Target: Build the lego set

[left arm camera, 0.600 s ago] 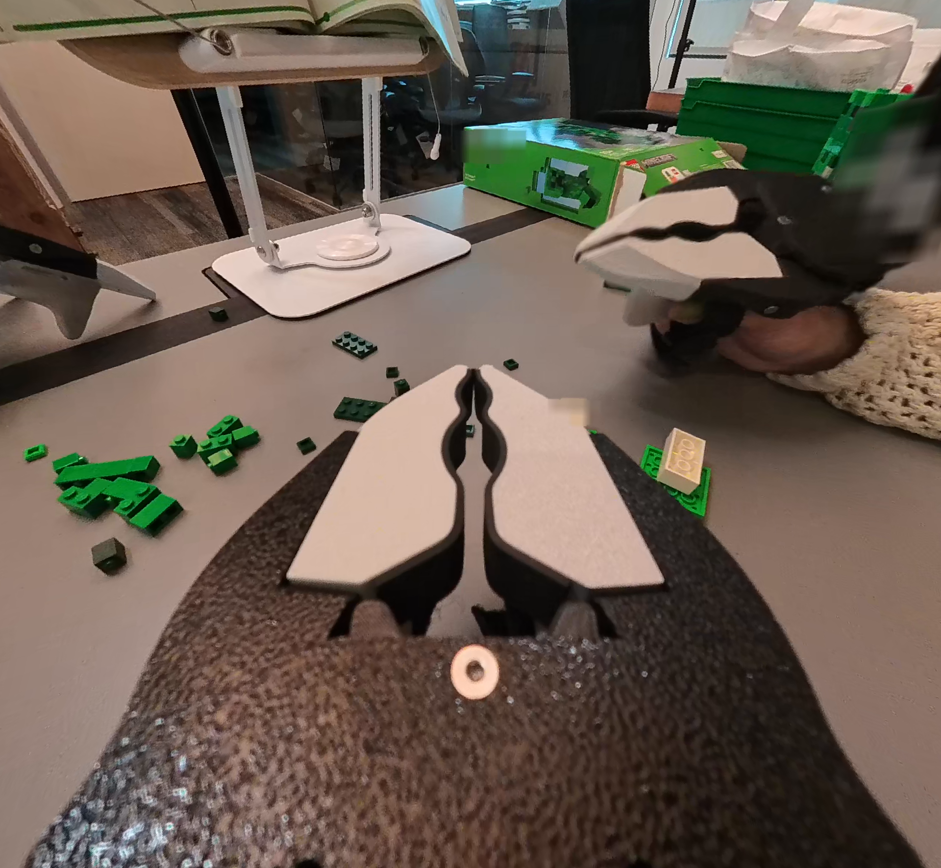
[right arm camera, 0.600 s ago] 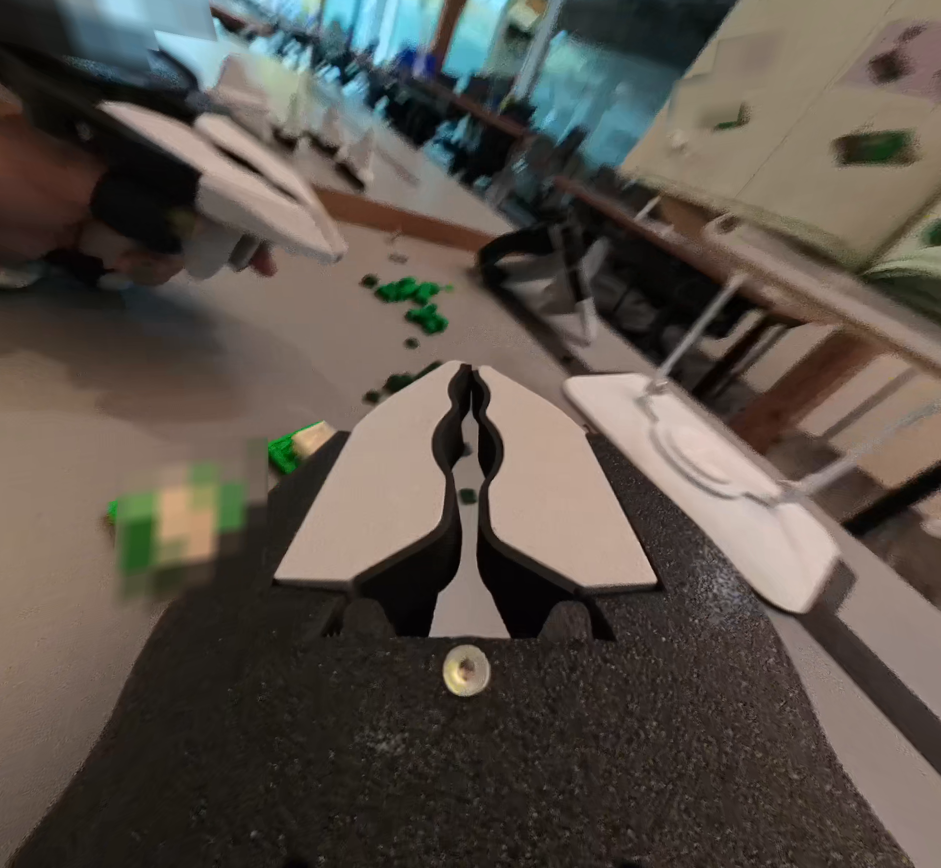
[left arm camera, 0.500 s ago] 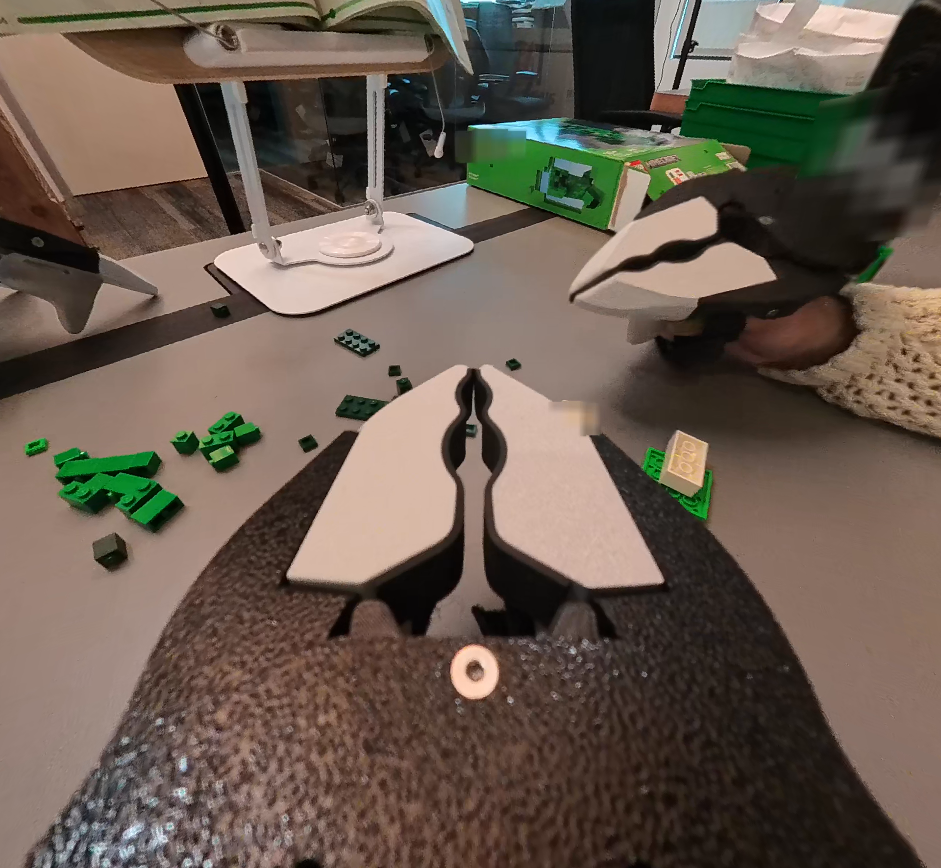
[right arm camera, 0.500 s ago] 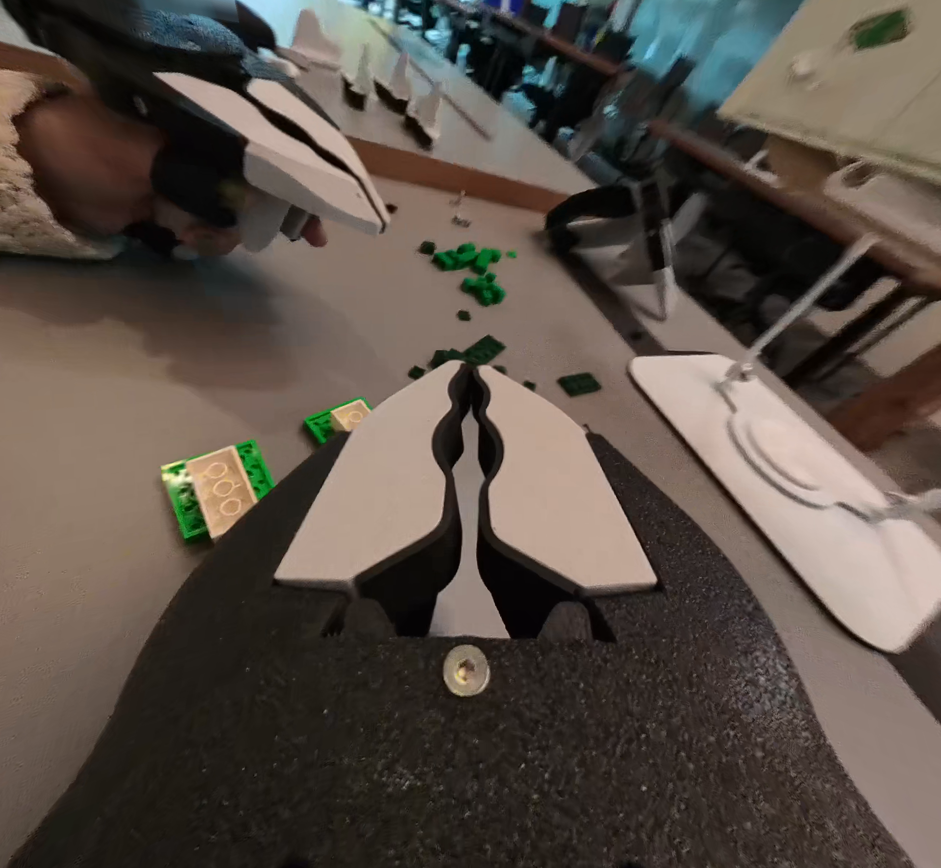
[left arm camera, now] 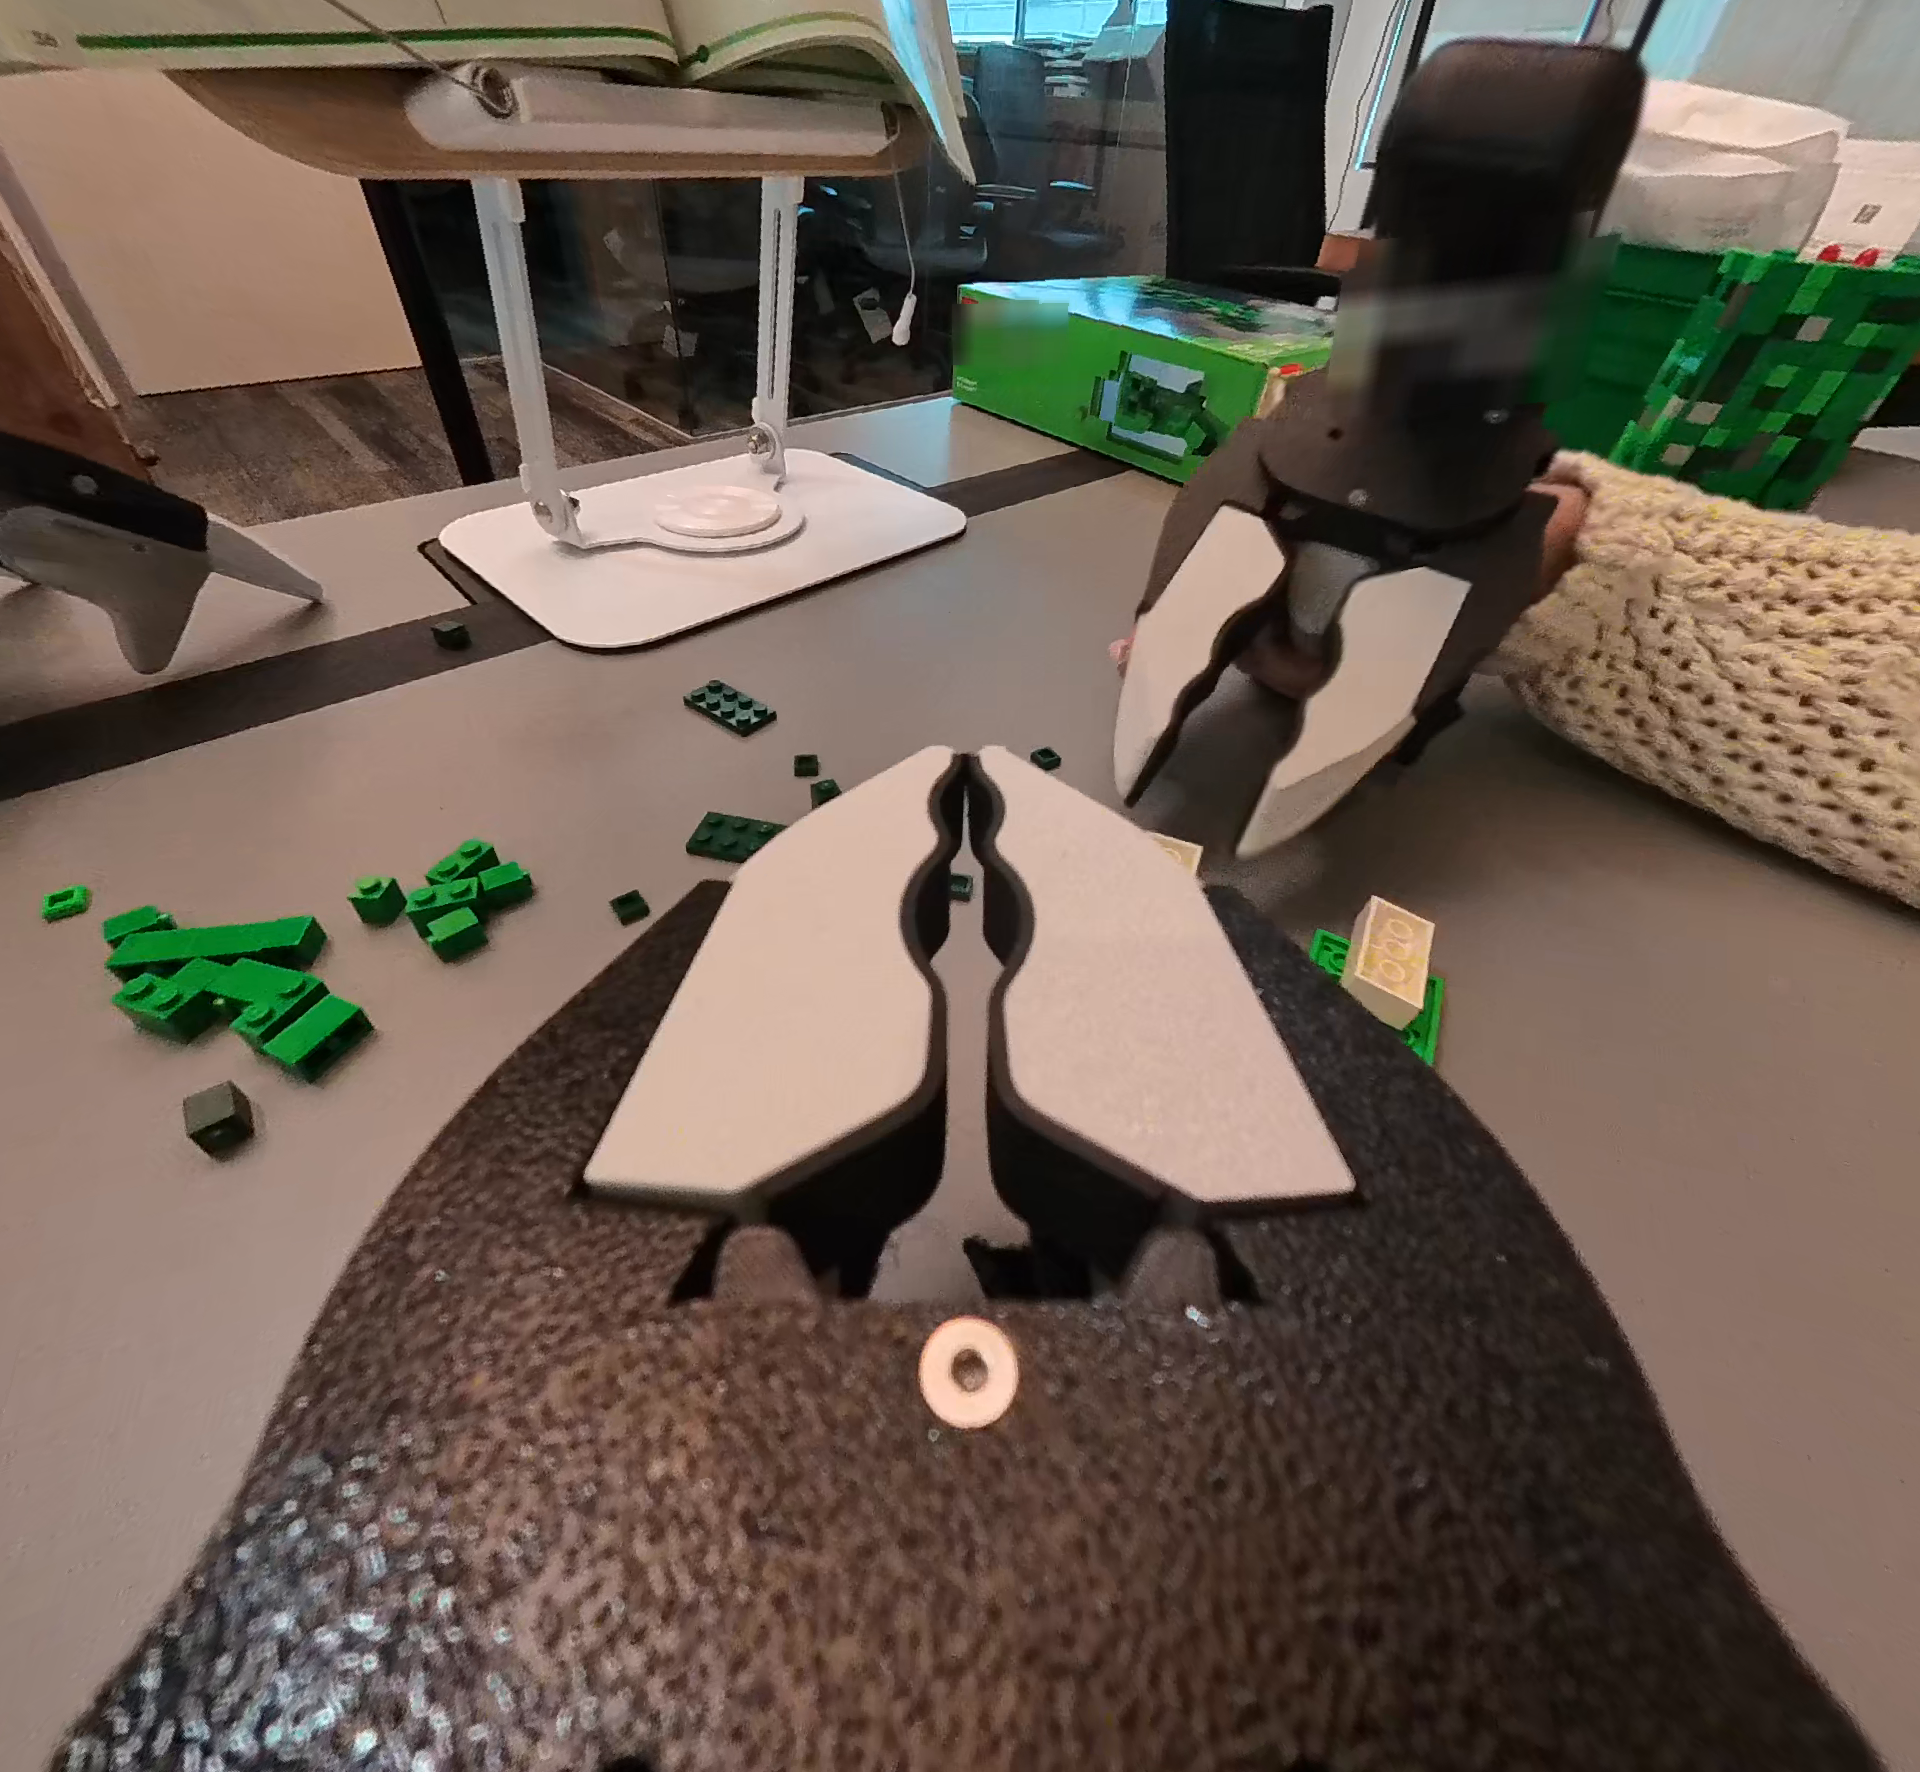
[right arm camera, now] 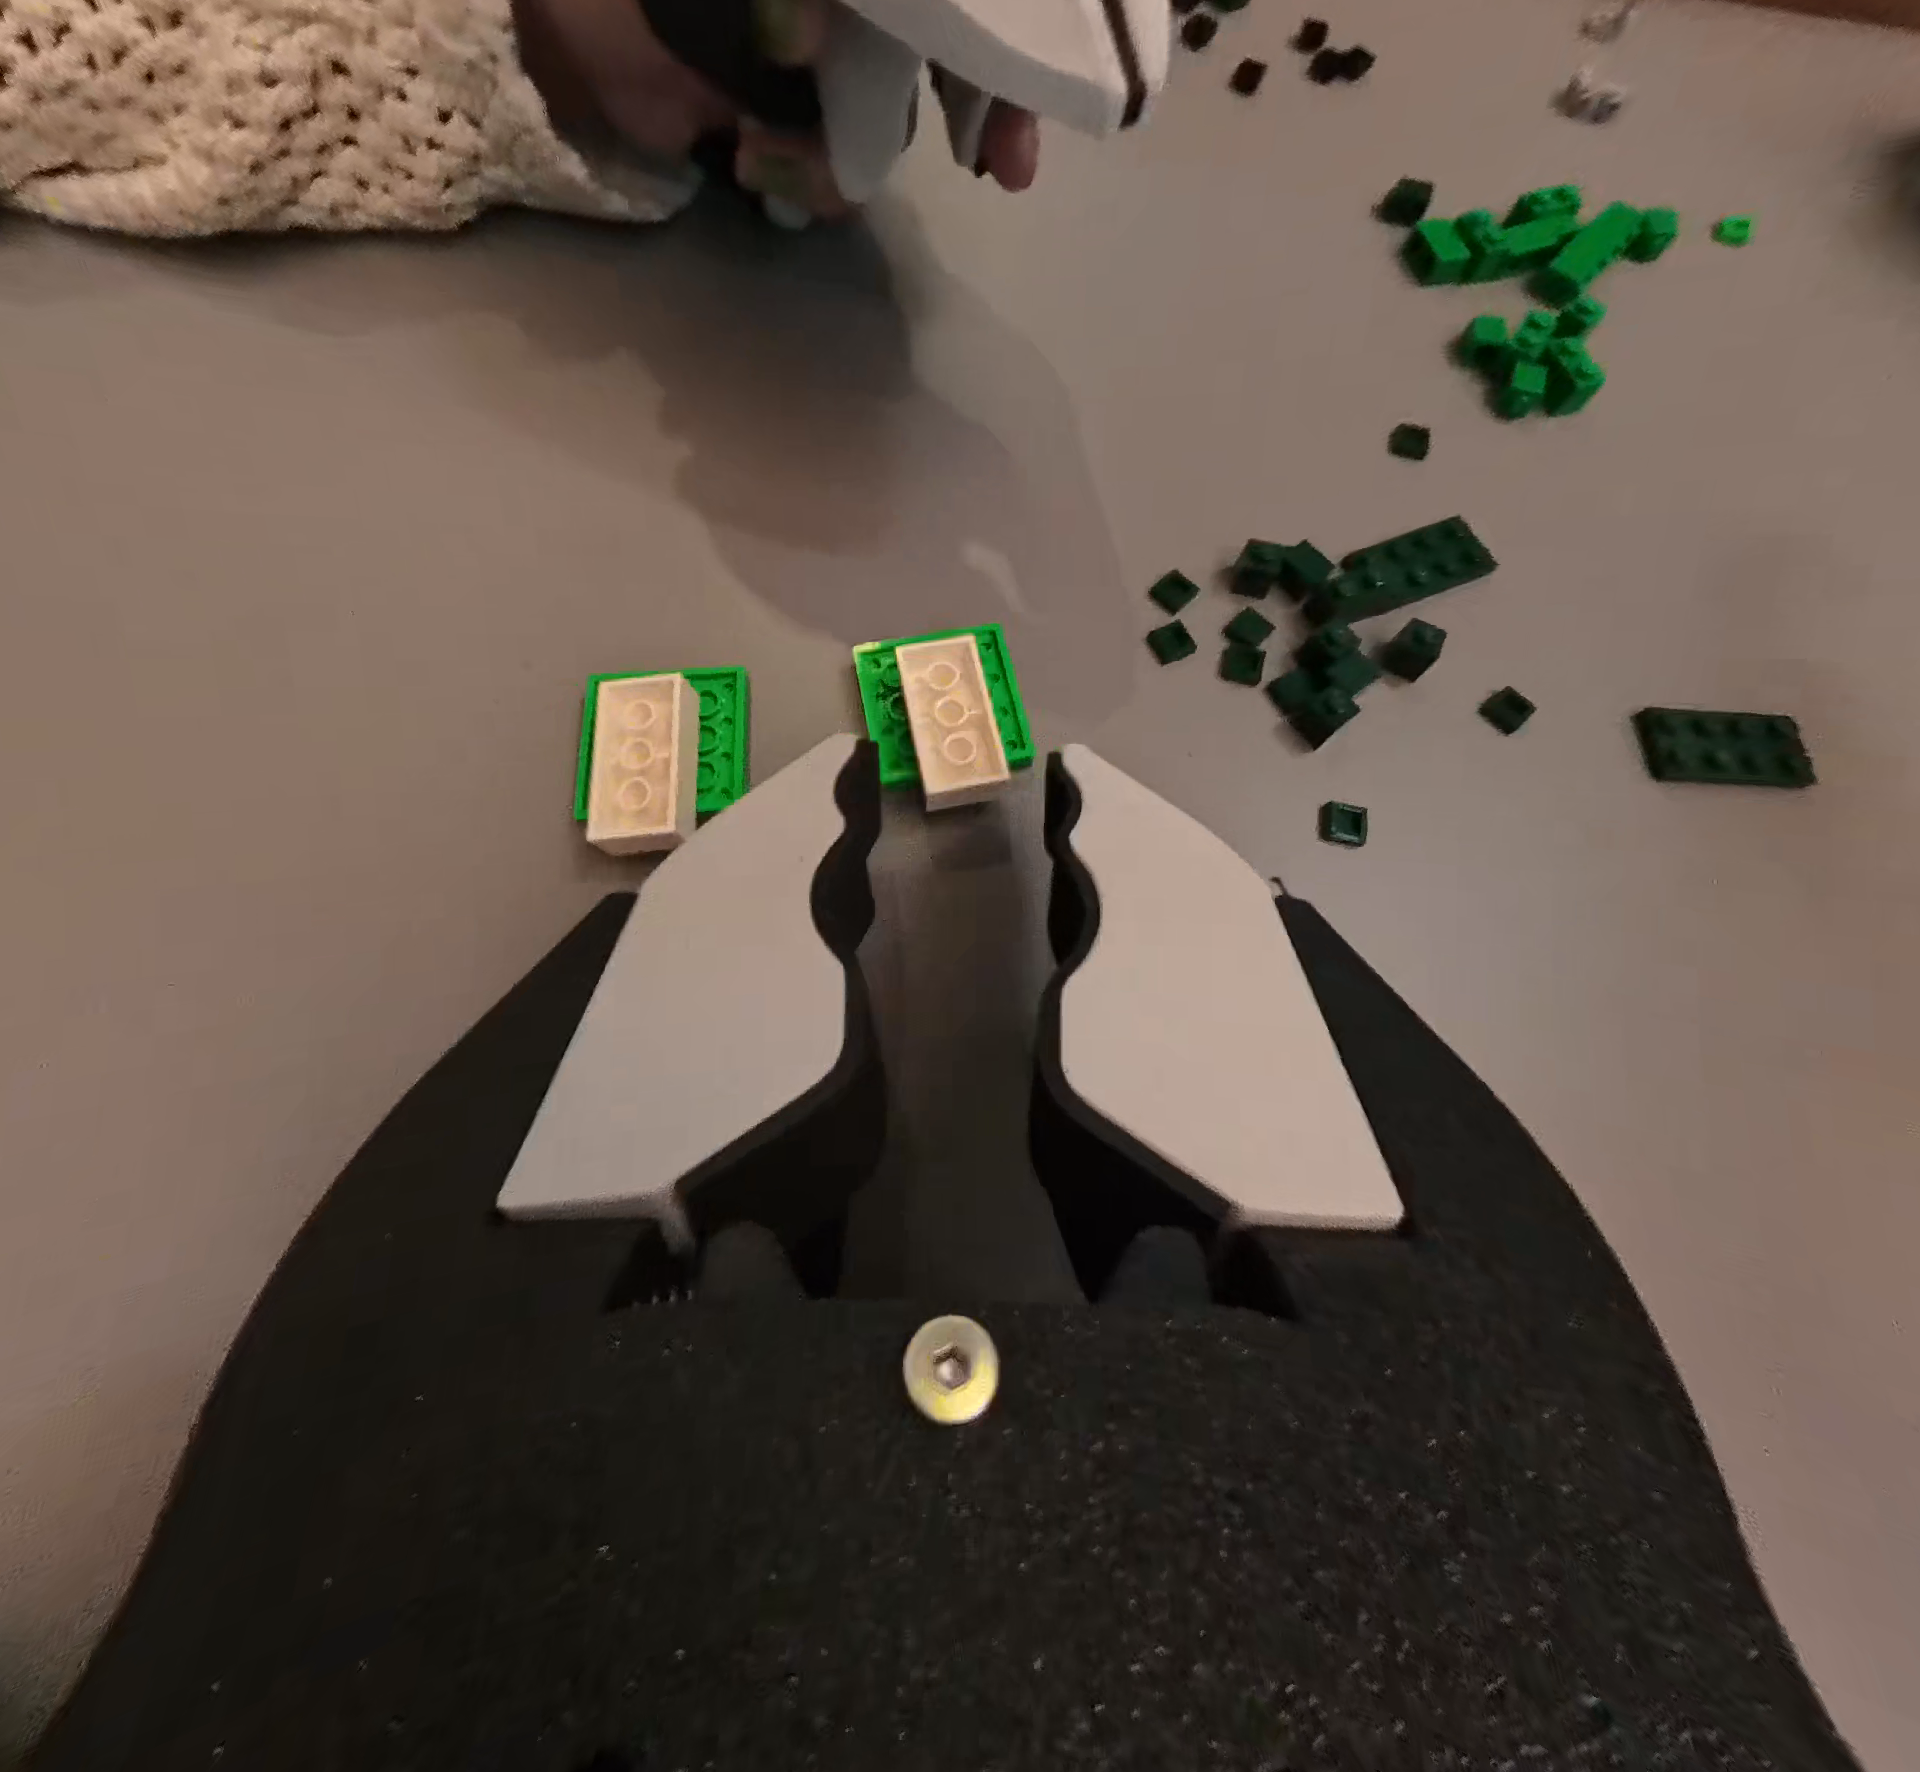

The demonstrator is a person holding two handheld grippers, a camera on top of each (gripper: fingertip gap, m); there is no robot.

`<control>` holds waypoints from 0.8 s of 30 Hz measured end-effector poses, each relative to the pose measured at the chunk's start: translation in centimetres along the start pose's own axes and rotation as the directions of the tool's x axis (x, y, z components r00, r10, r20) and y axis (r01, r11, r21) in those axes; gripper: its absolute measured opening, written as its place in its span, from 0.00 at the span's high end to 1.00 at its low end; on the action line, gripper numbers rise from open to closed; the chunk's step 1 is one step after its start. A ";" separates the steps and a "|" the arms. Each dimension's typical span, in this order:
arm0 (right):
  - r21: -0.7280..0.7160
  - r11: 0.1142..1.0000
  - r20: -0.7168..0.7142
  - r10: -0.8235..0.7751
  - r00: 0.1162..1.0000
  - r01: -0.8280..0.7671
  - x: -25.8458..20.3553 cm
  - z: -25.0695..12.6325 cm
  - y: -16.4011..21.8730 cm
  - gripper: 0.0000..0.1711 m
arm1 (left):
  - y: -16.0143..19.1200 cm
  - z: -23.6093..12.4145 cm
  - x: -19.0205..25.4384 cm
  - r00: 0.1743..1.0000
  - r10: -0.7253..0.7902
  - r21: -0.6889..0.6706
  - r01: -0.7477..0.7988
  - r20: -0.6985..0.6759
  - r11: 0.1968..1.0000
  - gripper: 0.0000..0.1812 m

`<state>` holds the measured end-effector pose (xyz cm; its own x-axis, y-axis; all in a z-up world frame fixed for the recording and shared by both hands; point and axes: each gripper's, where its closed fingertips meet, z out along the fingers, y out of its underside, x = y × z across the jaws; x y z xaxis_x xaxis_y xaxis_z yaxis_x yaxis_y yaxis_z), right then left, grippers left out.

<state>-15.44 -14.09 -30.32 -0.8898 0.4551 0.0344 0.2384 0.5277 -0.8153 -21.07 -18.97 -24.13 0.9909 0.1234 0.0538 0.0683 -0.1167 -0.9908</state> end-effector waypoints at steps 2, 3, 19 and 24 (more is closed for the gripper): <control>-0.014 1.000 0.011 -0.017 1.000 0.017 0.1 0.2 0.3 0.83 | 0.0 0.0 0.0 1.000 -0.003 -0.001 0.003 -0.002 1.000 1.00; -0.030 0.999 0.020 -0.019 1.000 0.019 0.0 0.4 0.4 0.82 | 0.0 0.0 0.0 1.000 -0.005 -0.001 0.005 -0.004 1.000 1.00; -0.097 0.995 -0.007 -0.011 1.000 0.010 -0.4 1.9 0.3 0.95 | 0.2 0.0 0.4 1.000 0.025 -0.019 -0.025 -0.004 1.000 0.98; -0.087 0.996 0.031 -0.032 0.999 0.034 -1.3 2.1 0.1 0.94 | 0.9 0.2 0.5 0.998 0.067 -0.075 -0.066 0.018 0.995 0.95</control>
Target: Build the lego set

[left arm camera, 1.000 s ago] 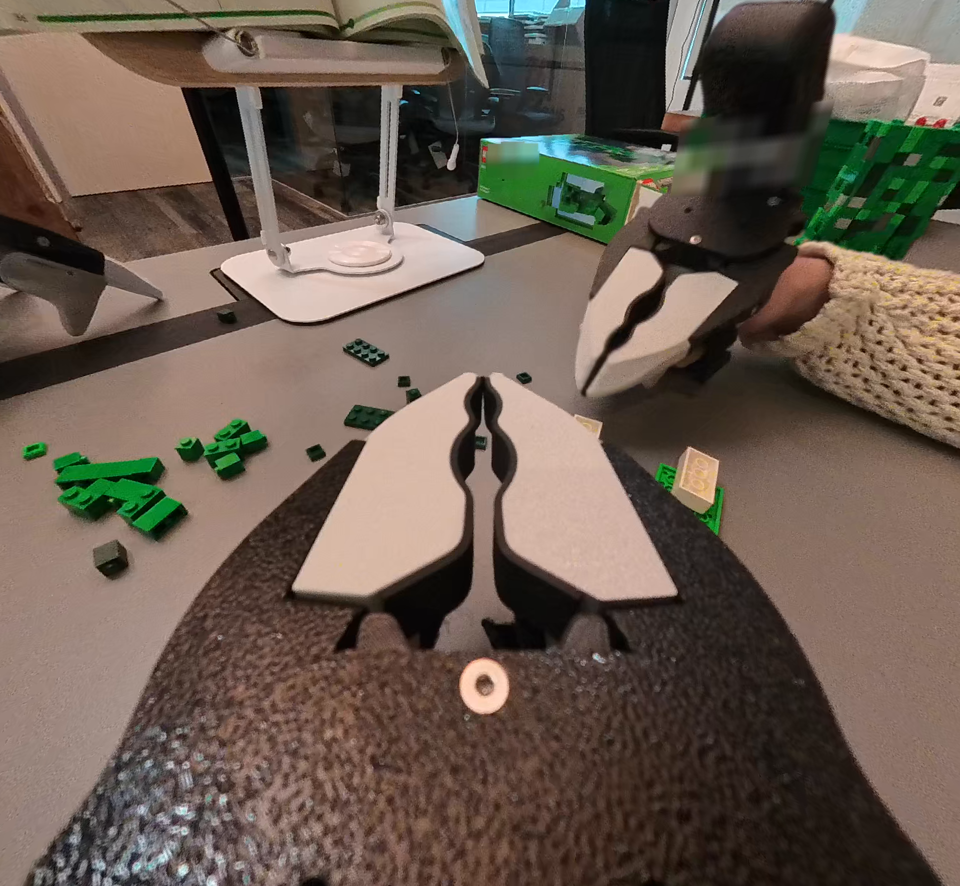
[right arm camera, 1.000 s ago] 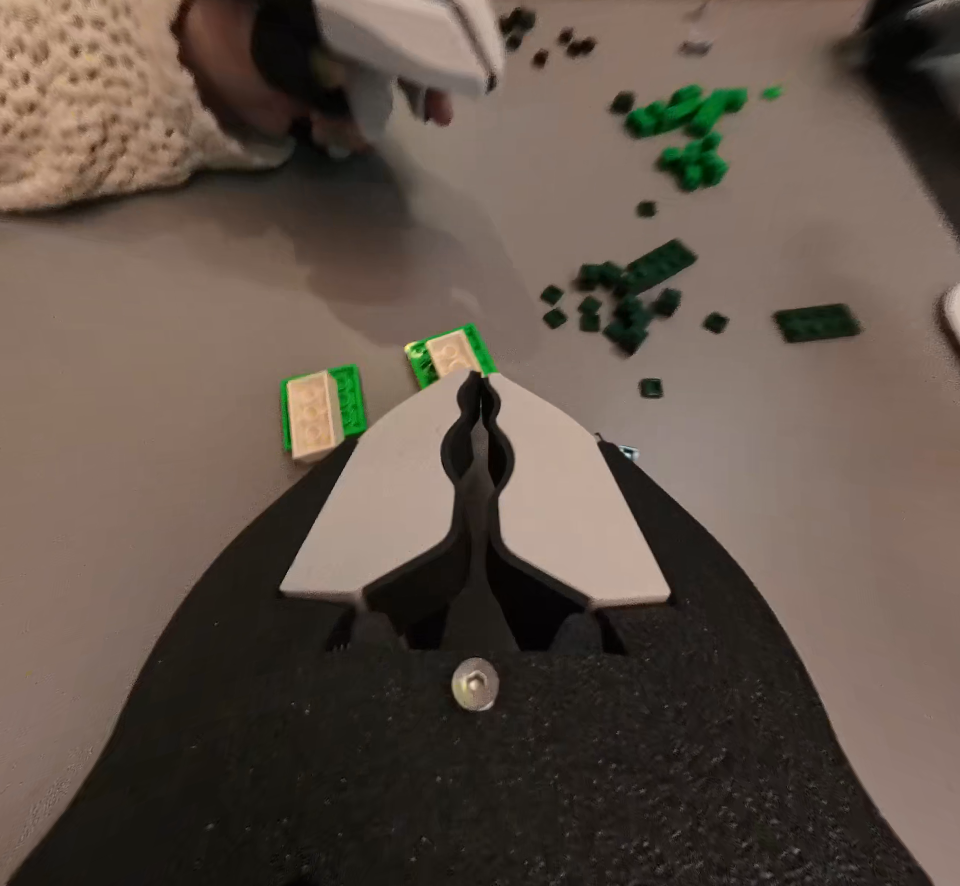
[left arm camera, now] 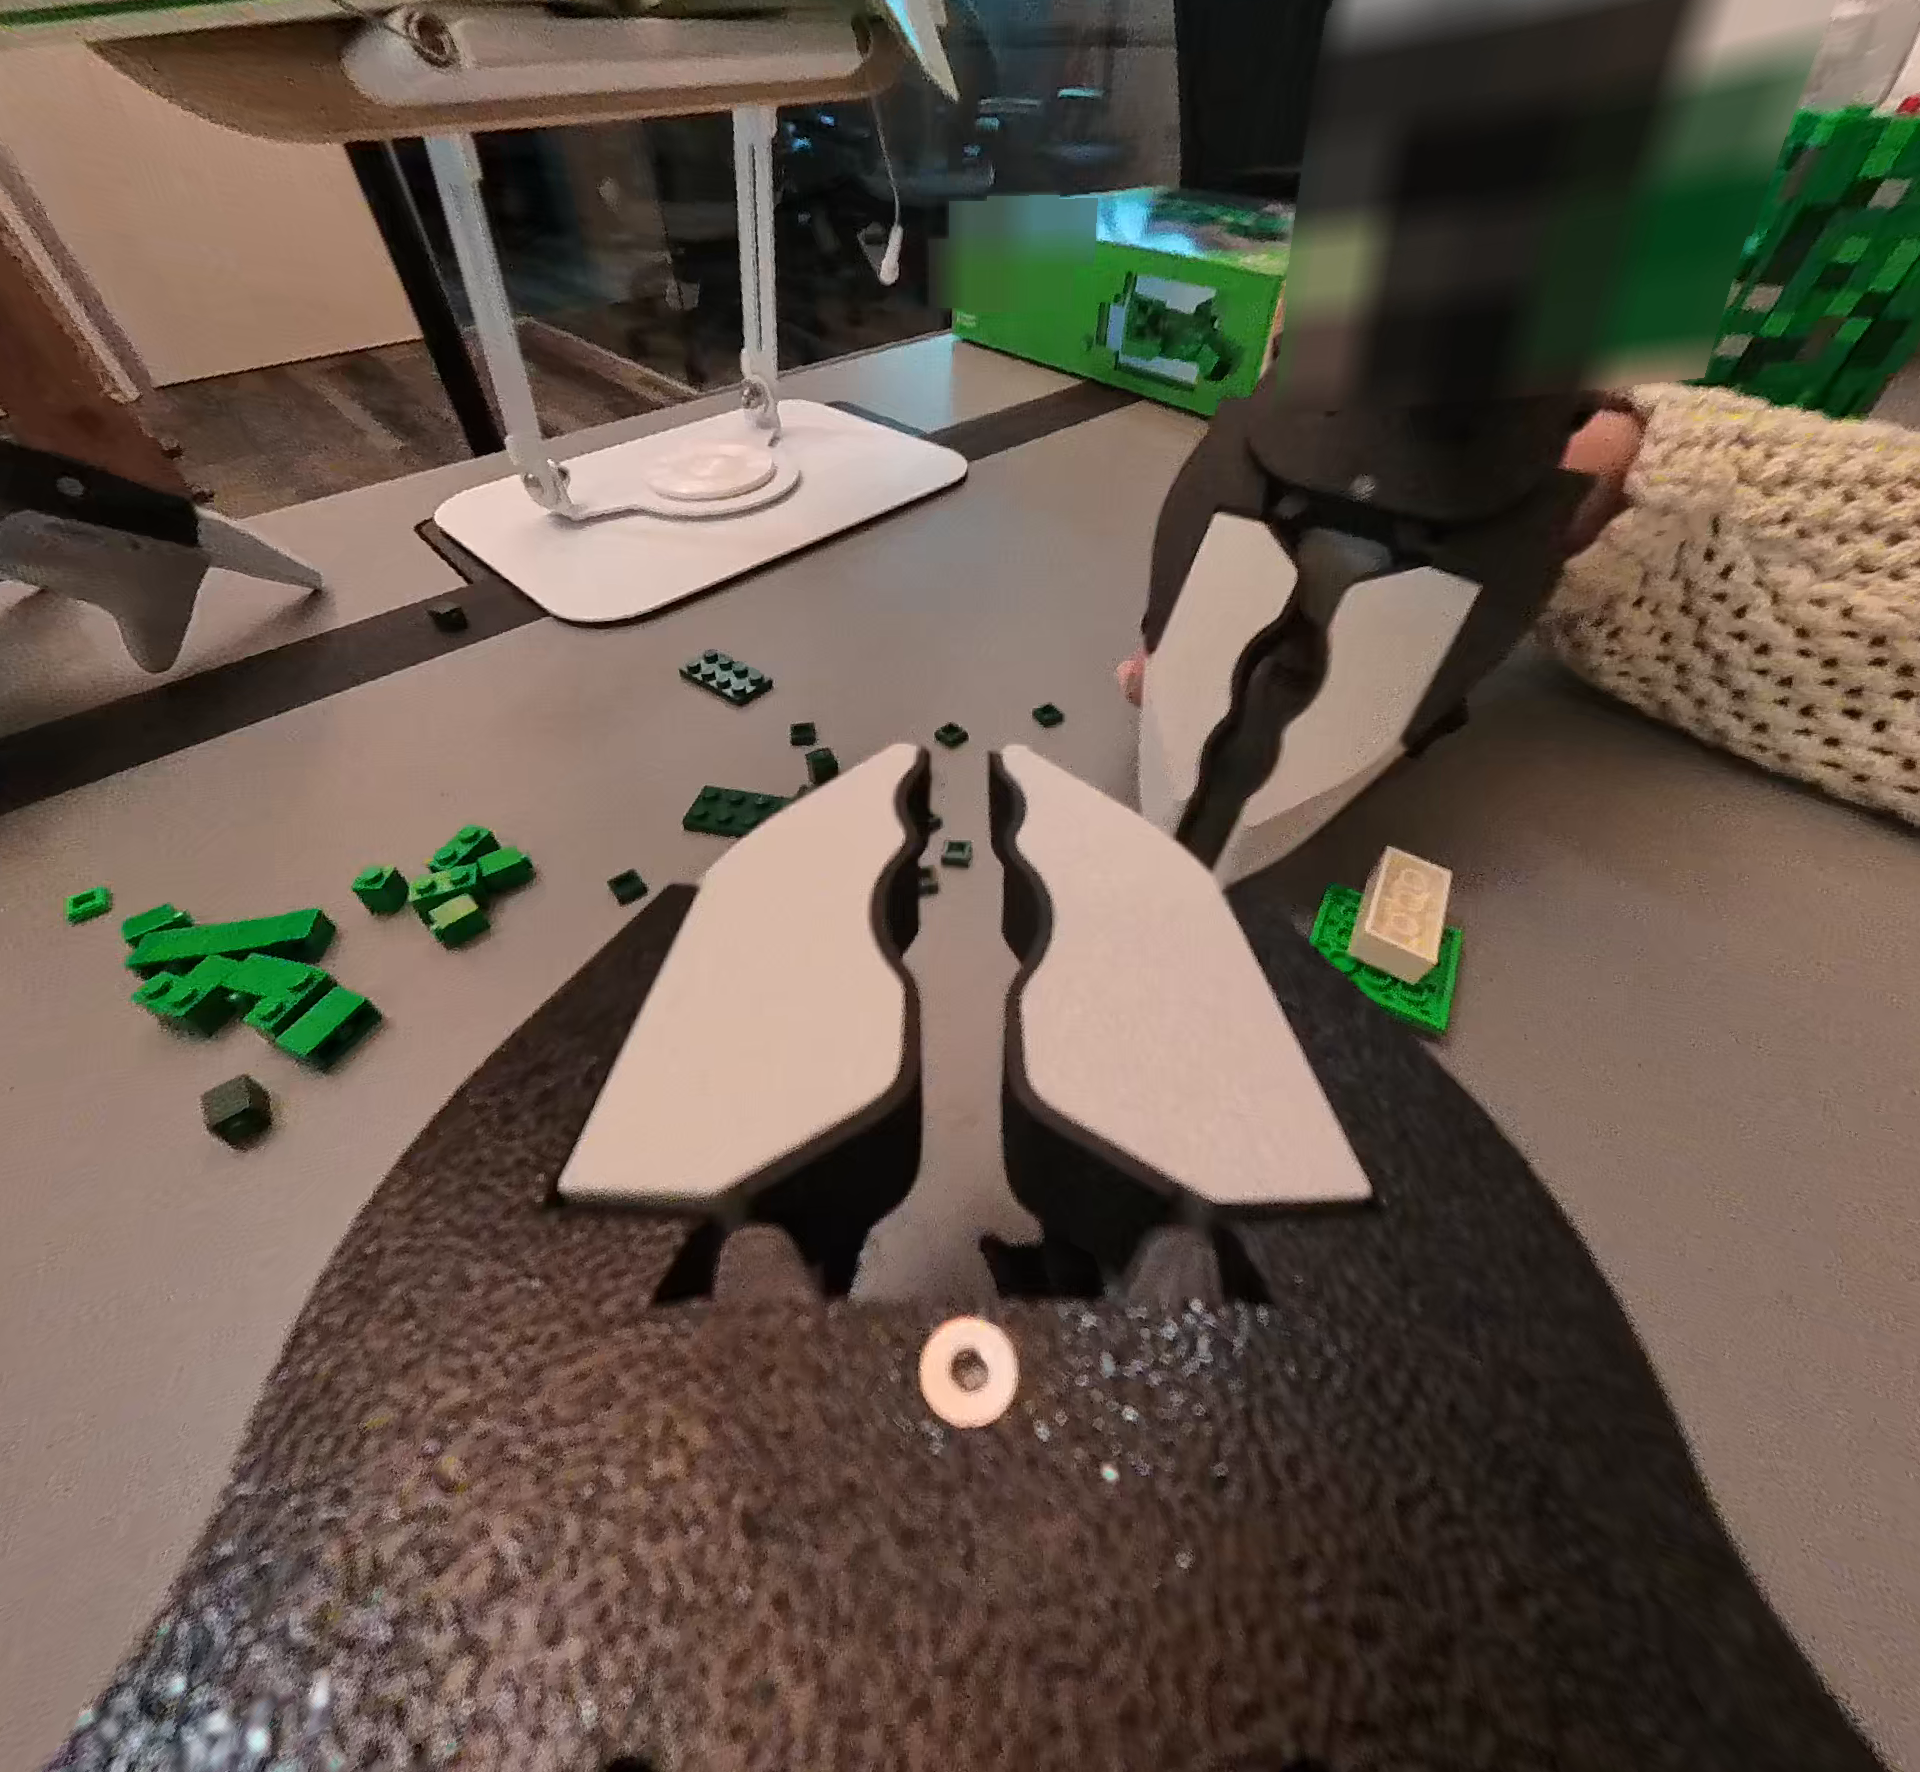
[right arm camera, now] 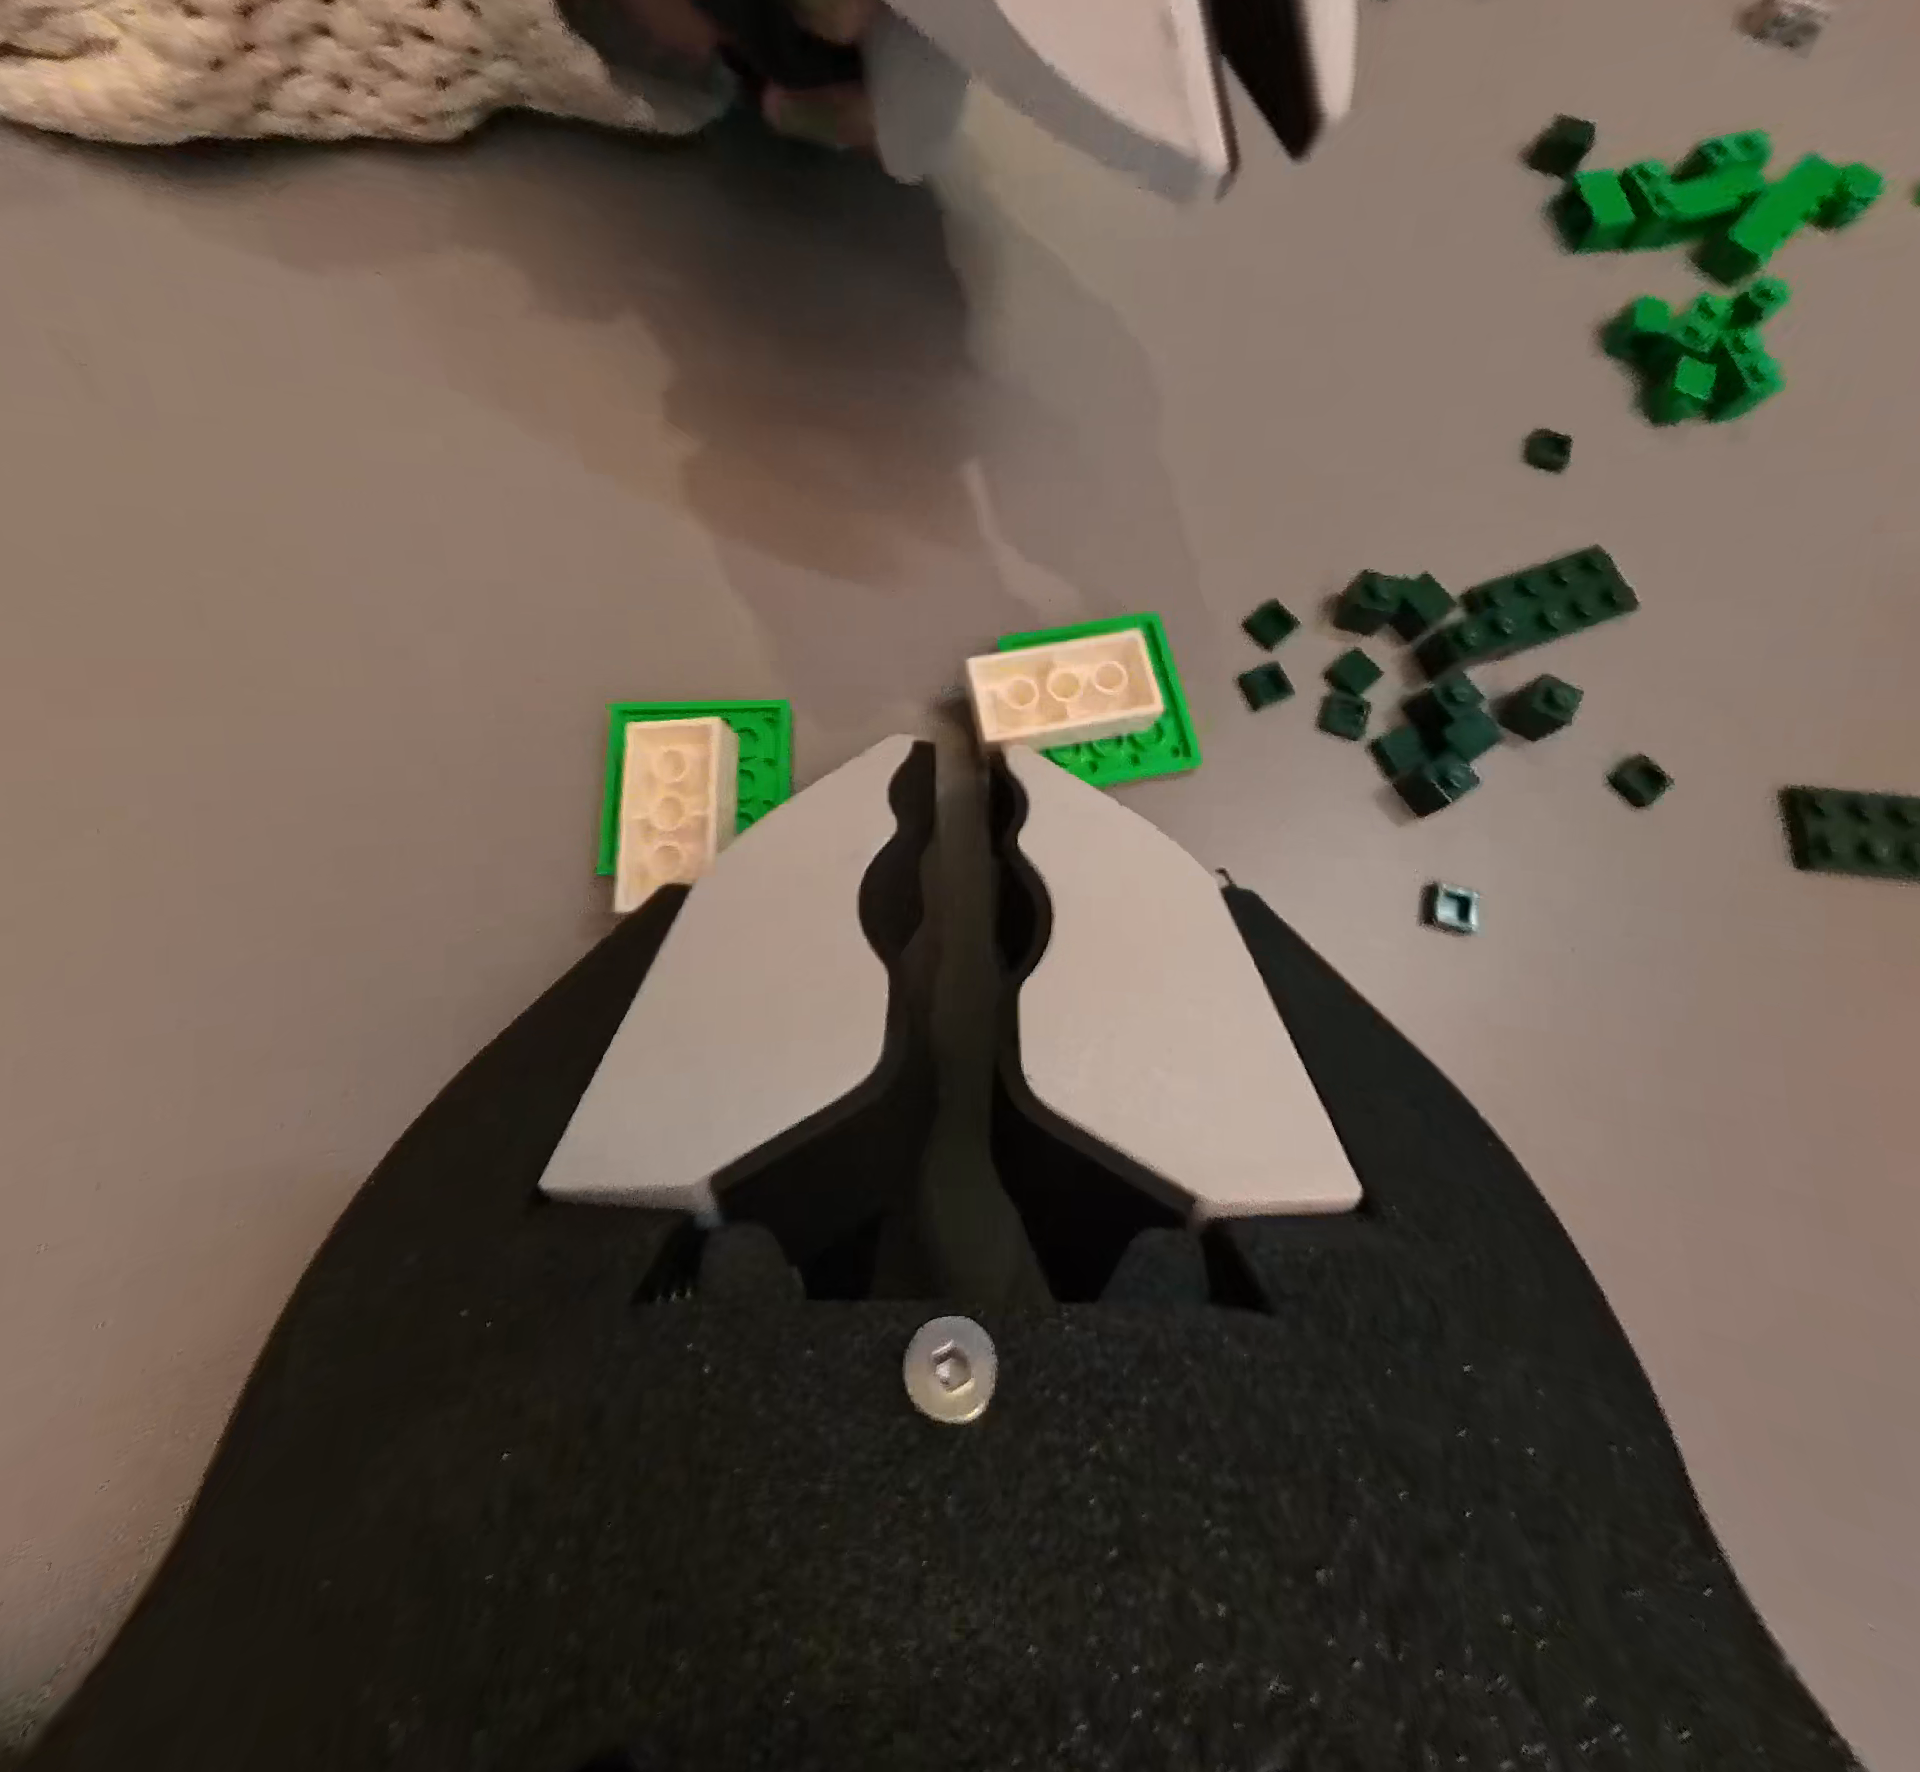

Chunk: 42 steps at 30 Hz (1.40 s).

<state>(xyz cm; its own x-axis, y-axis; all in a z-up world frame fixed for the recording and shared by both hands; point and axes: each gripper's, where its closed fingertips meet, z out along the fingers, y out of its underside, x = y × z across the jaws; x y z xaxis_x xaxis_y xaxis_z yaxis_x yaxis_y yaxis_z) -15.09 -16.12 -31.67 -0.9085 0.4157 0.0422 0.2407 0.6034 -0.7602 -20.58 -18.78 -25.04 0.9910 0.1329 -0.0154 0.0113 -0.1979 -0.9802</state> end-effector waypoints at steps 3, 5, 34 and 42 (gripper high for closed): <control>0.061 0.998 -0.009 0.023 1.000 -0.022 0.4 -0.6 -0.6 0.93 | 1.1 0.3 -0.2 0.999 0.026 -0.093 -0.022 0.046 0.995 0.91; 0.088 0.994 -0.033 0.072 0.997 -0.069 1.2 -1.1 -0.7 0.93 | 1.6 0.6 0.2 0.998 0.041 -0.147 -0.033 0.048 0.989 0.86; 0.618 0.781 -0.451 0.266 0.852 0.083 7.2 -8.9 -4.5 0.94 | 5.5 2.7 3.5 0.977 0.168 -0.506 -0.080 0.131 0.859 0.81; 0.499 0.845 -0.554 0.142 0.820 0.191 6.6 -7.5 -4.5 0.96 | 6.5 2.1 3.2 0.985 0.109 -0.550 -0.017 0.136 0.835 0.85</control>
<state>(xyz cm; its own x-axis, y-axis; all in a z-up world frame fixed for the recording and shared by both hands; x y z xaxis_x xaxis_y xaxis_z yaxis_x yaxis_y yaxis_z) -19.63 -10.96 -23.08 -0.5219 0.8036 0.2860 -0.1401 0.2500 -0.9581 -17.66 -17.61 -31.85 0.9589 0.2415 -0.1490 0.0664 -0.7014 -0.7096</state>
